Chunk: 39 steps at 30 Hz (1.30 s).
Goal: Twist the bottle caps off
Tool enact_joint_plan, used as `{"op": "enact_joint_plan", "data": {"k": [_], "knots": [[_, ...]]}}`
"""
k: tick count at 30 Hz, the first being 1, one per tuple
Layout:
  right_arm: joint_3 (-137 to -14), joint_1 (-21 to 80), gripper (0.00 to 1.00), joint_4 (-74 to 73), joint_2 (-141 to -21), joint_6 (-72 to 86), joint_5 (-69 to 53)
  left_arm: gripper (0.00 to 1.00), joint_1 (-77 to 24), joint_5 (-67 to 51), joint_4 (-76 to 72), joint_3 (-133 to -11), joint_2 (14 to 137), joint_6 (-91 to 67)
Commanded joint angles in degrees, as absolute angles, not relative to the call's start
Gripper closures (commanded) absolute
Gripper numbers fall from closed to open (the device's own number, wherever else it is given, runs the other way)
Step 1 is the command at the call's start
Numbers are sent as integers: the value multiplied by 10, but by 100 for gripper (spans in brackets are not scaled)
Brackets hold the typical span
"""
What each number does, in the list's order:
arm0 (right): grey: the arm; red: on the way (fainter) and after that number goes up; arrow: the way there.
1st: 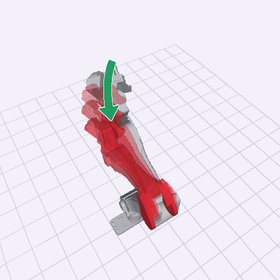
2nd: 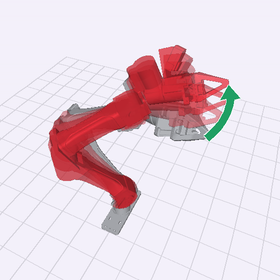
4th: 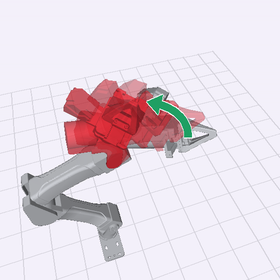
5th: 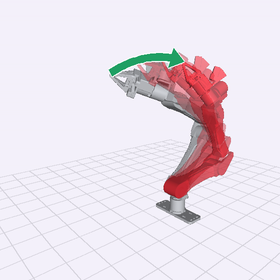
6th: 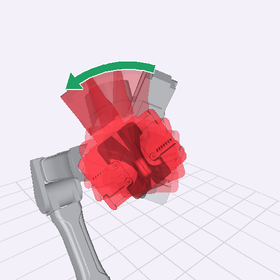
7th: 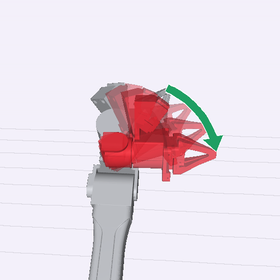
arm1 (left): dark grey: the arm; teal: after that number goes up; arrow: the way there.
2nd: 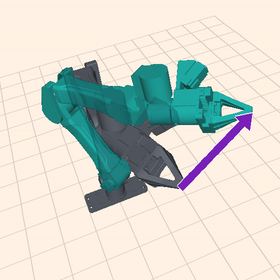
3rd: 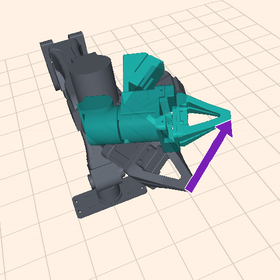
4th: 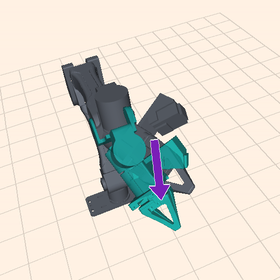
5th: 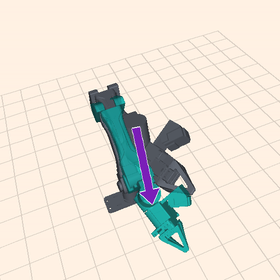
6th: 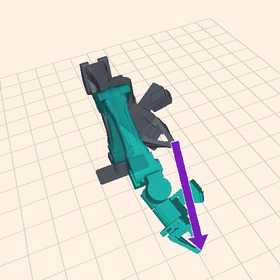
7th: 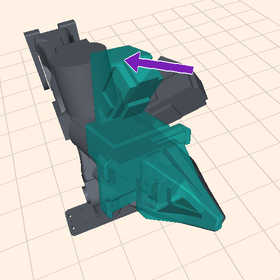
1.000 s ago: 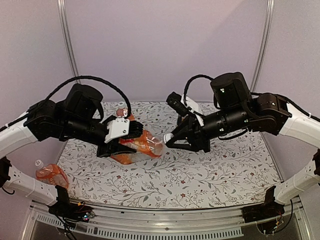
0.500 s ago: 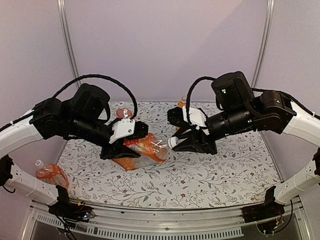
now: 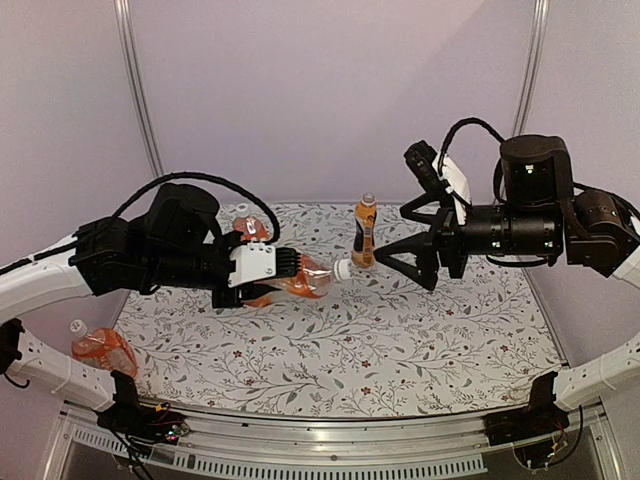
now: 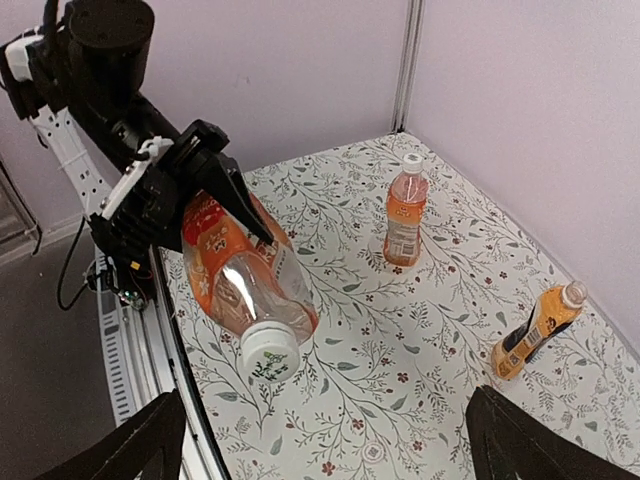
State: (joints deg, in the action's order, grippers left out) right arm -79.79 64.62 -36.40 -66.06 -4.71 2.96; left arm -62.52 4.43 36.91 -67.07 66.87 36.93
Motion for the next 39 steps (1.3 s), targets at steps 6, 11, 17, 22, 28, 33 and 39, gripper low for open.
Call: {"op": "enact_joint_plan", "data": {"k": [6, 11, 17, 22, 28, 33, 39], "knots": [[-793, 586, 8, -326, -699, 306, -38, 78, -640, 129, 277, -646, 656, 432], [-789, 585, 17, -281, -727, 360, -94, 78, -641, 147, 260, -631, 652, 445], [-784, 585, 36, -256, -749, 390, -143, 78, -641, 151, 256, -631, 650, 447], [-764, 585, 38, -248, -752, 407, -146, 78, -641, 151, 257, -632, 650, 448], [-754, 584, 41, -247, -764, 413, -142, 78, -641, 150, 254, -633, 650, 448], [-748, 580, 60, -230, -768, 413, -150, 77, -641, 146, 255, -633, 649, 448], [-745, 580, 96, -219, -772, 410, -164, 77, -641, 144, 256, -633, 647, 447]]}}
